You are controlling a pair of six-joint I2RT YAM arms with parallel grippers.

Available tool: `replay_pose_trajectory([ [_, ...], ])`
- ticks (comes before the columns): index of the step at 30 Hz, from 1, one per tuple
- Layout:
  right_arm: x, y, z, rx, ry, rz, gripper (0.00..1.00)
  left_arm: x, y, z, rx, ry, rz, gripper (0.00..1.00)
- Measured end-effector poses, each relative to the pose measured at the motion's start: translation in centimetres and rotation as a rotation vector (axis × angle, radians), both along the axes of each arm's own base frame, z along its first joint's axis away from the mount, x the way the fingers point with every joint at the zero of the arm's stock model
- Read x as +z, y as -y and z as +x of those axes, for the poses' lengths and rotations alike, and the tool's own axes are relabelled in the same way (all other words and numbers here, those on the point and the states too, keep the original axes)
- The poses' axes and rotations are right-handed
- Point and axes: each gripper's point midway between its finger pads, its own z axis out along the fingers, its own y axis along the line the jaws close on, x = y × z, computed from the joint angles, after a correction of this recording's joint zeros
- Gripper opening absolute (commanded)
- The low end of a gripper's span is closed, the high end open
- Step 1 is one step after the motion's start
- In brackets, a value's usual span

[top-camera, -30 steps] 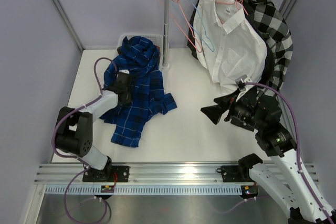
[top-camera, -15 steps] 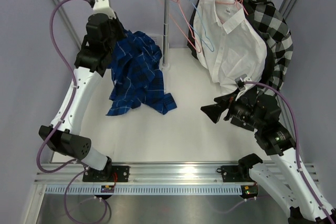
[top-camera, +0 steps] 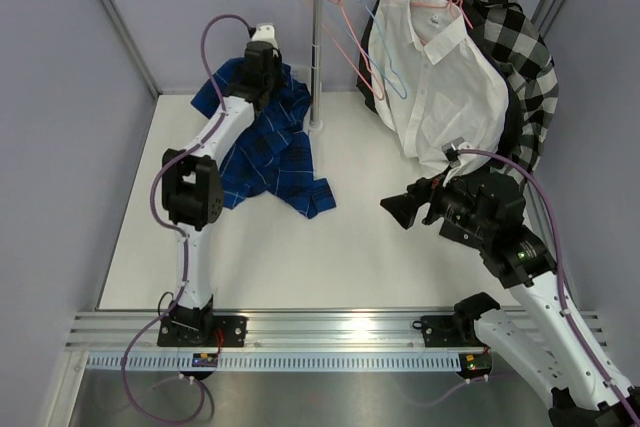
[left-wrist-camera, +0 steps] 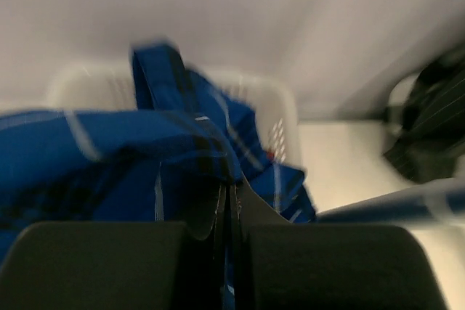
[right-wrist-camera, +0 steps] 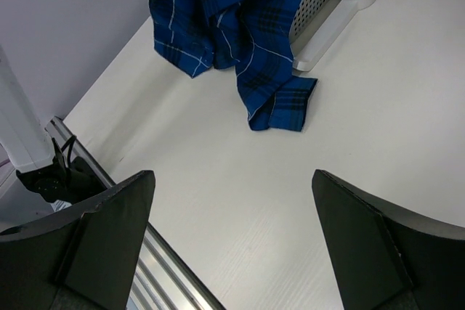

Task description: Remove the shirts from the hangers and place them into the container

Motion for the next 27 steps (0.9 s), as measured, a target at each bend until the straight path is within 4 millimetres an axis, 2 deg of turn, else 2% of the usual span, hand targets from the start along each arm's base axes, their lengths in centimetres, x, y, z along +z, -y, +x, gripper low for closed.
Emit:
replay_pose_trajectory([
  [1,-0.1,0.0,0.1,-0.001,-0.004,-0.002,0.99,-2.8,0.2,0.4,-0.001,-0.05,0.005,0.0],
  [3,-0.4,-0.1,0.3,-0.002,-0.013,-0.006,0.99,-6.9,0.7,0.9,-0.006,-0.12,0.003,0.0],
  [5,-0.6,-0.1,0.4,-0.003,-0.021,-0.01,0.99,-10.1,1.0,1.0,-0.006,-0.176,-0.008,0.0],
  [7,-0.7,-0.1,0.4,-0.002,-0.026,-0.012,0.99,-12.1,1.4,0.9,-0.008,-0.219,-0.033,0.0],
  [13,-1.0,-0.2,0.5,-0.003,-0.037,-0.016,0.99,-14.9,2.0,0.8,-0.005,-0.29,-0.126,0.0],
  [19,-1.0,-0.2,0.5,-0.003,-0.037,-0.016,0.99,-15.3,1.9,0.6,-0.011,-0.321,-0.192,0.0],
  [22,-0.9,-0.2,0.5,-0.002,-0.035,-0.016,0.99,-15.4,1.9,0.4,-0.02,-0.327,-0.192,0.13],
  [23,-0.9,-0.1,0.5,-0.002,-0.033,-0.015,0.99,-15.4,1.9,0.4,-0.023,-0.328,-0.188,0.28],
  [25,-0.7,-0.1,0.4,-0.002,-0.028,-0.013,0.99,-15.1,1.8,0.0,-0.03,-0.333,-0.176,0.48],
  [27,-0.6,-0.1,0.3,-0.002,-0.022,-0.01,0.99,-13.8,1.5,-1.0,-0.035,-0.335,-0.16,0.67],
])
